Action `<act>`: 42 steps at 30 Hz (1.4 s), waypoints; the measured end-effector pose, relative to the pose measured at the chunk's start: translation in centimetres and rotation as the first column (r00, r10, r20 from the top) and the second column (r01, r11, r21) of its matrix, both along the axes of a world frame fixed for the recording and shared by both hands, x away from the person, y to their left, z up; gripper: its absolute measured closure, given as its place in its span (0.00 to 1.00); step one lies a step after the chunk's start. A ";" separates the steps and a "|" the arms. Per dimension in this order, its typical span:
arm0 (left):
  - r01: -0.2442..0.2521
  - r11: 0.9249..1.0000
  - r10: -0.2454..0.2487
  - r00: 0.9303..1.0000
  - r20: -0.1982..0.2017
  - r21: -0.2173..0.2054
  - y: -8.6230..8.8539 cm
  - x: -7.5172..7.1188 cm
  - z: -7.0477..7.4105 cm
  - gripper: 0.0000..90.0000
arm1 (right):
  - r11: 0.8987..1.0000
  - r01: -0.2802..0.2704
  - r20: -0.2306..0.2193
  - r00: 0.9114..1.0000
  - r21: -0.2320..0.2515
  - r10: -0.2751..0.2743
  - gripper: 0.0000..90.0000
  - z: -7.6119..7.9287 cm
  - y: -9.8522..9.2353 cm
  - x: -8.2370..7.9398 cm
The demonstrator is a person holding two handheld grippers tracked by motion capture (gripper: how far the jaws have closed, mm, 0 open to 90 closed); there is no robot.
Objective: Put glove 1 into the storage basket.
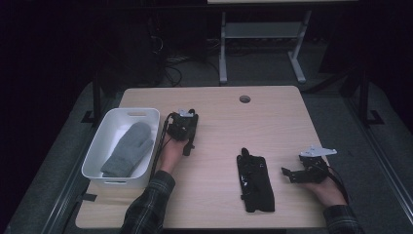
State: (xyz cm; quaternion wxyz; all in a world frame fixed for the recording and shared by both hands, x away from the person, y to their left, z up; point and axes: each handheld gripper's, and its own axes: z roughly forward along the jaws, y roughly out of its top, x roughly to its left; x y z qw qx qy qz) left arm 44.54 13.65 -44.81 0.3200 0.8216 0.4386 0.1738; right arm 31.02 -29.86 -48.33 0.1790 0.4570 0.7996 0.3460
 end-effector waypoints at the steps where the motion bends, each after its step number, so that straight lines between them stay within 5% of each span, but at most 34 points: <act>1: -0.001 1.000 0.001 1.000 0.001 -0.003 0.1 0.2 -0.2 0.99 | 1.000 0.000 0.000 1.000 0.000 0.000 0.11 0.0 0.0 0.0; 4: 0.002 1.000 -0.002 0.999 -0.032 0.013 0.1 0.6 -1.1 0.99 | 1.000 0.000 0.000 1.000 0.000 0.000 0.11 0.0 0.0 0.0; 10: 0.027 1.000 -0.027 0.999 -0.035 -0.011 -0.1 0.1 -1.3 0.99 | 1.000 0.001 0.000 1.000 0.000 -0.001 0.11 0.0 0.0 0.0; 22: 0.138 0.988 -0.141 0.989 -0.044 -0.065 -3.3 -3.6 -1.5 0.99 | 1.000 0.000 0.000 1.000 -0.001 0.000 0.11 0.0 0.0 0.0; 42: 0.326 0.940 -0.333 0.940 -0.071 -0.099 -7.7 -9.5 -1.5 0.99 | 1.000 -0.003 -0.001 1.000 -0.001 0.003 0.11 0.0 0.1 0.0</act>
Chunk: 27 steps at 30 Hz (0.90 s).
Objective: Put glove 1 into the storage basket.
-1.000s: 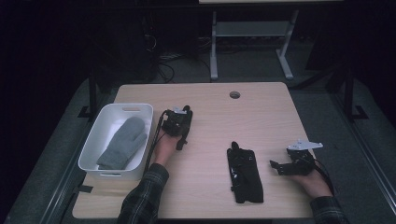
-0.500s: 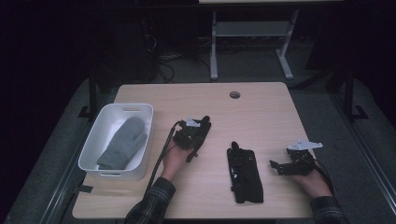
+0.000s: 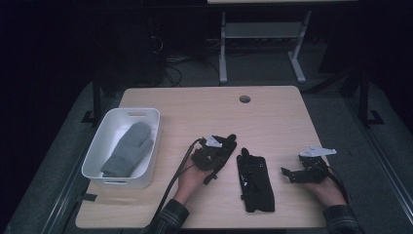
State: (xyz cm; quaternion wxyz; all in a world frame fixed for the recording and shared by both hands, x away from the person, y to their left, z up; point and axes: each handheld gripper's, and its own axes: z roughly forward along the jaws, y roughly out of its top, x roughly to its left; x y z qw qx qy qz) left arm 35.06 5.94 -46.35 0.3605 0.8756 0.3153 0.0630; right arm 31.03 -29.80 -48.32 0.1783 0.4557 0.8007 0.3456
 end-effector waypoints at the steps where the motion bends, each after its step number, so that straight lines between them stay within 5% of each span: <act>1: 0.003 1.000 -0.003 1.000 0.000 -0.002 -0.1 -0.1 0.0 0.99 | 1.000 0.000 0.001 1.000 0.000 0.000 0.11 0.0 0.0 0.0; 7: 0.003 1.000 -0.003 0.999 0.032 -0.018 0.1 0.2 1.6 0.99 | 1.000 -0.001 0.001 1.000 0.000 0.001 0.11 0.0 0.0 0.0; 14: -0.037 0.999 0.037 0.998 0.050 0.006 2.0 2.5 2.8 0.99 | 1.000 -0.001 0.000 1.000 0.000 0.001 0.11 0.0 0.0 0.0; 19: -0.074 0.997 0.073 0.997 0.034 0.017 3.5 4.0 2.4 0.99 | 1.000 -0.002 0.000 1.000 0.000 0.002 0.11 0.0 0.0 0.0; 27: -0.028 0.997 0.029 0.999 -0.015 0.079 3.6 3.8 0.7 0.99 | 1.000 -0.001 0.000 1.000 0.001 0.001 0.11 0.0 0.0 0.0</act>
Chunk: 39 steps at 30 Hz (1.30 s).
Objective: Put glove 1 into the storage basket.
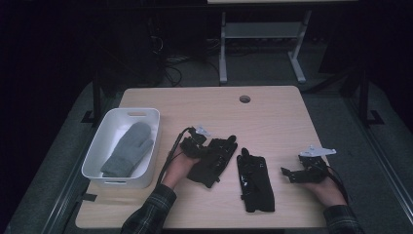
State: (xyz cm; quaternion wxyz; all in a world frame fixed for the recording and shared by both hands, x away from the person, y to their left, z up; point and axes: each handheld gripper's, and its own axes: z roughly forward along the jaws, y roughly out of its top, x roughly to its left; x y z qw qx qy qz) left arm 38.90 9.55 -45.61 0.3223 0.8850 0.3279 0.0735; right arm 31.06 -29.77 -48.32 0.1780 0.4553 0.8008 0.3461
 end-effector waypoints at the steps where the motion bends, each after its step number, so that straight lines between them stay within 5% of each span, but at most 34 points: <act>1: 0.004 1.000 -0.004 1.000 -0.006 0.000 0.0 -0.2 0.0 0.99 | 1.000 0.000 0.000 1.000 0.000 0.000 0.11 0.0 0.0 0.0; 13: 0.082 0.996 -0.081 0.995 -0.050 0.020 1.1 -3.5 0.4 0.99 | 1.000 0.000 -0.001 1.000 0.000 0.000 0.11 0.0 0.0 0.0; 21: 0.092 0.996 -0.093 0.993 -0.068 -0.021 1.8 -5.8 0.2 0.99 | 1.000 -0.001 -0.002 1.000 0.000 0.001 0.11 0.0 0.1 0.0; 27: 0.047 0.998 -0.049 0.998 -0.042 -0.042 2.8 -6.2 1.2 0.73 | 1.000 0.001 -0.002 1.000 -0.002 -0.001 0.12 0.0 0.2 0.0; 33: 0.028 0.997 -0.032 0.999 -0.043 -0.073 4.0 -7.5 1.7 0.52 | 0.999 -0.028 0.000 1.000 0.022 0.028 0.40 1.2 0.5 -0.4; 39: 0.021 0.995 -0.028 0.997 -0.073 -0.093 4.9 -8.3 1.3 0.41 | 0.990 -0.115 -0.028 0.993 0.080 0.118 0.89 2.5 1.9 -1.9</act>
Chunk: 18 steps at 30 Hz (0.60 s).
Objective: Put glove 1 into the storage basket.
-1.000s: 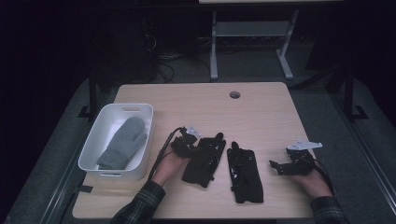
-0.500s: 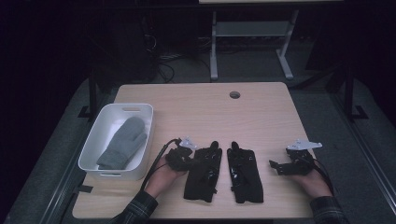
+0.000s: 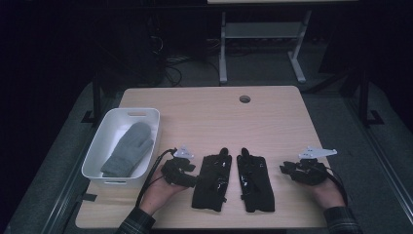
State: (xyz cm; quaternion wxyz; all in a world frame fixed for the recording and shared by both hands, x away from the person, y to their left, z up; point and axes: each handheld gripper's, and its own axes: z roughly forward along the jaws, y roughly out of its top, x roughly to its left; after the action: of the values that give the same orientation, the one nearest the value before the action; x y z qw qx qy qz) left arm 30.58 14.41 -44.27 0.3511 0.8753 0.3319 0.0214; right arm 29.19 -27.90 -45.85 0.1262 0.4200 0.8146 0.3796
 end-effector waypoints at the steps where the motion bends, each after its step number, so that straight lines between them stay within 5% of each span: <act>1: -0.002 1.000 0.002 1.000 -0.001 -0.015 0.1 -0.1 -0.1 0.40 | 1.000 -0.014 -0.009 1.000 -0.001 0.014 0.94 0.1 0.3 -0.2; 5: -0.007 0.999 0.007 1.000 -0.012 -0.044 0.1 -0.4 -0.6 0.38 | 0.997 -0.074 -0.026 0.997 0.021 0.075 1.00 0.1 1.3 -1.2; 18: -0.012 1.000 0.012 1.000 -0.014 -0.018 -1.2 -0.4 -1.8 0.36 | 0.982 -0.187 -0.041 0.981 0.028 0.188 1.00 -0.3 3.6 -1.4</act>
State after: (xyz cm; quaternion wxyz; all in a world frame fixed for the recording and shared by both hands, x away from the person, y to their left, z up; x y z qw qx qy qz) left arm 30.15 13.24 -46.10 0.3565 0.8703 0.3396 0.0146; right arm 27.80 -24.29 -46.15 0.0671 0.3512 0.8485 0.3902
